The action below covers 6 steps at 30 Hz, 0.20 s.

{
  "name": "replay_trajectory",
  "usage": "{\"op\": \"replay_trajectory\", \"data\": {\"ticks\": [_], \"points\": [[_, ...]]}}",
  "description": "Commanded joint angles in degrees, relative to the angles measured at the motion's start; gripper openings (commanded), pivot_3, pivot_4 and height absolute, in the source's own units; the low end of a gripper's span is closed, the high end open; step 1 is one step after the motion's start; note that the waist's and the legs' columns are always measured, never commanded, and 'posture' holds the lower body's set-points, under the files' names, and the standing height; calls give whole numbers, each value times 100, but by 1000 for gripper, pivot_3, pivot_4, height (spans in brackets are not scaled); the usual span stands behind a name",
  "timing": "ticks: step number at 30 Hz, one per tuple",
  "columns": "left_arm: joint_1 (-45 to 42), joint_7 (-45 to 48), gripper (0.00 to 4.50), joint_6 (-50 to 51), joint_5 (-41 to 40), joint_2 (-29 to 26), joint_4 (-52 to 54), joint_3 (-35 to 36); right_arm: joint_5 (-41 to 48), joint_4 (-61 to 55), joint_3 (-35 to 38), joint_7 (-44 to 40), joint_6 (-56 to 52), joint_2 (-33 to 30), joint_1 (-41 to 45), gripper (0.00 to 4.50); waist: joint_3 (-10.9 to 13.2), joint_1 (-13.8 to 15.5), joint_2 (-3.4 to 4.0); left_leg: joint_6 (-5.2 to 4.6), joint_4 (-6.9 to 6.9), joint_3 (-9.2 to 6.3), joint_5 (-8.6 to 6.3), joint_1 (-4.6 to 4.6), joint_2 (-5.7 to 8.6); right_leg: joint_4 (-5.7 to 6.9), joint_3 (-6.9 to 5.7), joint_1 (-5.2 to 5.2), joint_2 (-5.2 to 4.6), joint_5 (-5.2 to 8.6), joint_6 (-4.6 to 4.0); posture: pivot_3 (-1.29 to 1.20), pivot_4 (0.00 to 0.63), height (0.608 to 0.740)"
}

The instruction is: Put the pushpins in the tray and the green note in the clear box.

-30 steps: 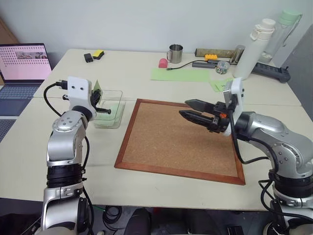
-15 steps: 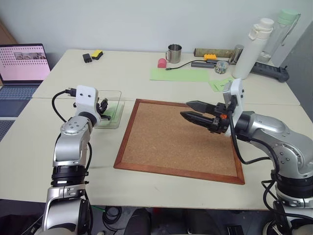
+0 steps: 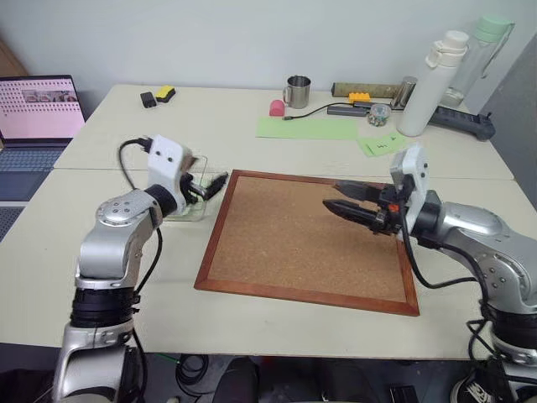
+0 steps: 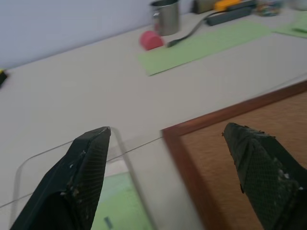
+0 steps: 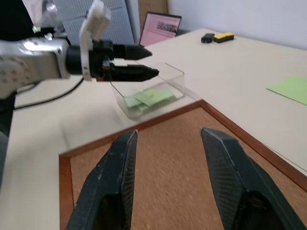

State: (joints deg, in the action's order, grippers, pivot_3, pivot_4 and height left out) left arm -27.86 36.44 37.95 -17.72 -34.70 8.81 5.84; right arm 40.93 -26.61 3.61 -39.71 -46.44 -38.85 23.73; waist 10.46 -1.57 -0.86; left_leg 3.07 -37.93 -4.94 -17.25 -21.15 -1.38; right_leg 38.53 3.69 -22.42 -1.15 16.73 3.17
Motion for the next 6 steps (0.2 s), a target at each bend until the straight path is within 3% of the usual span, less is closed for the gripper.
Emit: {"op": "replay_trajectory", "data": {"ticks": [1,6], "points": [[183,897,4011,40,-363,-357,572,-342,-111,105,269,-369,332,-266,-149,2193,0,-16,-1,0,-1,1,0,0,-1,2,0,0,1,0,0,0,150,740],[156,1358,4011,-163,-341,-507,434,-642,-344,268,385,-508,584,-485,-414,2193,2,-26,-3,-1,-1,3,-1,4,-2,4,5,0,5,0,0,0,150,740]]}}
